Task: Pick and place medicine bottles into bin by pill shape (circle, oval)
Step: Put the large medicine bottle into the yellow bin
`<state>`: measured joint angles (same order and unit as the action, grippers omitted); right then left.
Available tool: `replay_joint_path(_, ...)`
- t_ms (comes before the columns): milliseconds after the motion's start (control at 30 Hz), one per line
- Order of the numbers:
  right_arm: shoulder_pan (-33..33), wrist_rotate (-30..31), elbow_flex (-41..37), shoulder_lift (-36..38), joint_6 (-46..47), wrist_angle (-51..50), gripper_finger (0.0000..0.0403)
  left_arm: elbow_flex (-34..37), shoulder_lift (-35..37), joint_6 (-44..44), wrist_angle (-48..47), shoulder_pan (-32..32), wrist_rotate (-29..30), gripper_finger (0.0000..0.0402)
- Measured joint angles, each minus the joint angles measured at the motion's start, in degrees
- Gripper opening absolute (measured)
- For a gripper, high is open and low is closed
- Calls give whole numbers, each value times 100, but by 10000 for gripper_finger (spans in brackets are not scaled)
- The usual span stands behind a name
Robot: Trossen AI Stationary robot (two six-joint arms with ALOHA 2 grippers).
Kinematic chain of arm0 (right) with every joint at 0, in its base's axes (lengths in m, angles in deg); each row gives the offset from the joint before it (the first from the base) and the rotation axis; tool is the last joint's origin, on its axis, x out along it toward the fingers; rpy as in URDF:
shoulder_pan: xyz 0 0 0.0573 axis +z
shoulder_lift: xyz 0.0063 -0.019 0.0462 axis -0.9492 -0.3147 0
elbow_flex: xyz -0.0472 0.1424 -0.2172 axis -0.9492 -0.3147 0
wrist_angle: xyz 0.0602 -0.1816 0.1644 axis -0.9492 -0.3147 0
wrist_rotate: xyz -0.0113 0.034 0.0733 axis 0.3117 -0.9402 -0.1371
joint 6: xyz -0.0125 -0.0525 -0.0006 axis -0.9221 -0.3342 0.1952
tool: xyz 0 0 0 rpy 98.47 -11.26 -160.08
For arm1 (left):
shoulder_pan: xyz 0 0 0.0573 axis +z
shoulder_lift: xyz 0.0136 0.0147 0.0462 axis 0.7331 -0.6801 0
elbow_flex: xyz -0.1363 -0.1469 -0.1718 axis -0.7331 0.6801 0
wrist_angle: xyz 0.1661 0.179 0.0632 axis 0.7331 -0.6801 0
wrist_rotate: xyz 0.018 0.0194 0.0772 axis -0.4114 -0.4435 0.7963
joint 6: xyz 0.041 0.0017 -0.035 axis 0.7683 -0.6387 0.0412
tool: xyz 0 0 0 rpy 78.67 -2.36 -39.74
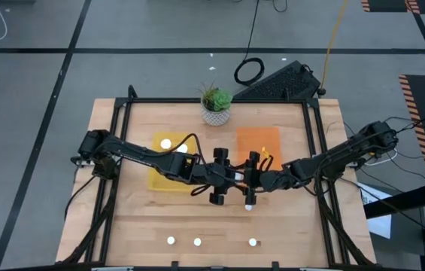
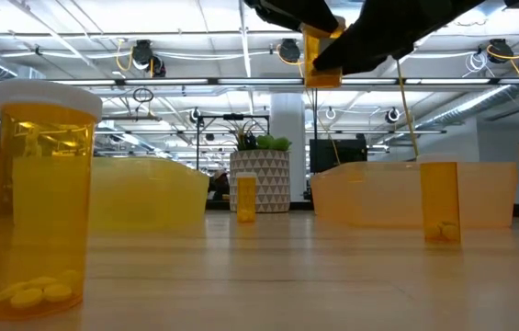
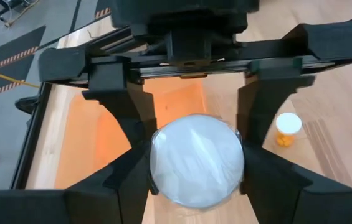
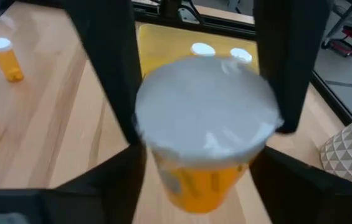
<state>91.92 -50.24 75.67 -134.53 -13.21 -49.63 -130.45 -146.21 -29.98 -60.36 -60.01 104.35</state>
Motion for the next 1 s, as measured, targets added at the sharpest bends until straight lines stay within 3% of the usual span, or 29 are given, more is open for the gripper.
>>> replay_joint_path(133, 37, -127, 0, 0, 2, -30, 328, 0, 0, -6, -127, 0, 2, 224)
replay_joint_path(267, 146, -210, 2, 108, 18, -255, 357, 0, 30, -62, -289, -2, 3, 225)
replay_joint_path(500, 390, -221, 2, 627, 314, -1063, 360, -4, 293, -674, -1352, -39, 128, 225)
replay_joint_path(800, 689, -151, 2, 1082, 474, -1417, 361, 3, 348, -2534, -3724, -140, 485, 225)
replay_joint_path(1000, 798, -149, 2, 1123, 496, -1425, 361, 185, 460, -3564, -4456, -372, 784, 225)
